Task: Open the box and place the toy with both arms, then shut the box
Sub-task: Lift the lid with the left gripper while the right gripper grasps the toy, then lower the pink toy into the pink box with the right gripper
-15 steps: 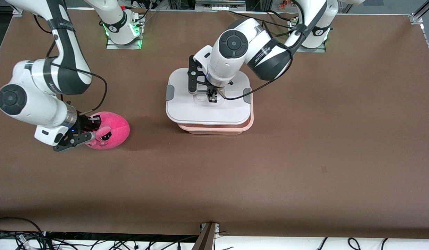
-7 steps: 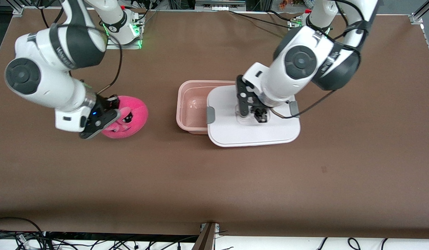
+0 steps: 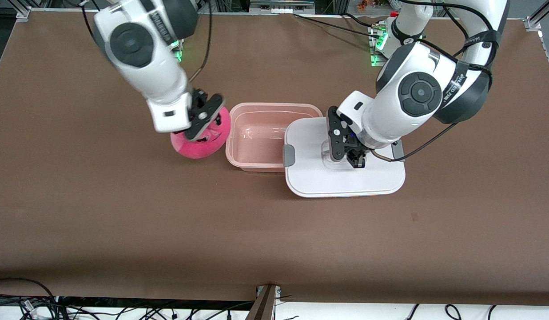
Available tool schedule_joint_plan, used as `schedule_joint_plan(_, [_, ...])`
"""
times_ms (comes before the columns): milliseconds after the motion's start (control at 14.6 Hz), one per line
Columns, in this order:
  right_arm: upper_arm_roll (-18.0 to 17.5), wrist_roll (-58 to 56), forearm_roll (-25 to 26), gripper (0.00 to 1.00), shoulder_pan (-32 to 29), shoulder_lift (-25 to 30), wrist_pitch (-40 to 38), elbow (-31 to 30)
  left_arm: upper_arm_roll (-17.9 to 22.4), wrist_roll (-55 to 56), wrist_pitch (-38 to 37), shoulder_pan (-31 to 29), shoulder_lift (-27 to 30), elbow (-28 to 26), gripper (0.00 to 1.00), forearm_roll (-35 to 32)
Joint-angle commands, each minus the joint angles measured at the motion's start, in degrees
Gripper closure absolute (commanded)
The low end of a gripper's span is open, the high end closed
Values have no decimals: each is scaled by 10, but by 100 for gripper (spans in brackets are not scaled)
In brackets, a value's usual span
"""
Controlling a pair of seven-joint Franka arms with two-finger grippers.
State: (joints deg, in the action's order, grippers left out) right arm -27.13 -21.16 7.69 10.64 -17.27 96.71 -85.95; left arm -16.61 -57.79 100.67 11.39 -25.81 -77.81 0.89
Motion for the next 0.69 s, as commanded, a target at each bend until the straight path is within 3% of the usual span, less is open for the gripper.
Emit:
schedule_joint_plan(0, [-2,-11,38,100,48,-15,3,8,-5,-14,-7,-20,8,-1,100,-25])
schedule_joint_plan(618, [-2,-31,81,100,92,-63,44,9,-10,-27,-7,-21,8,0,100,-44])
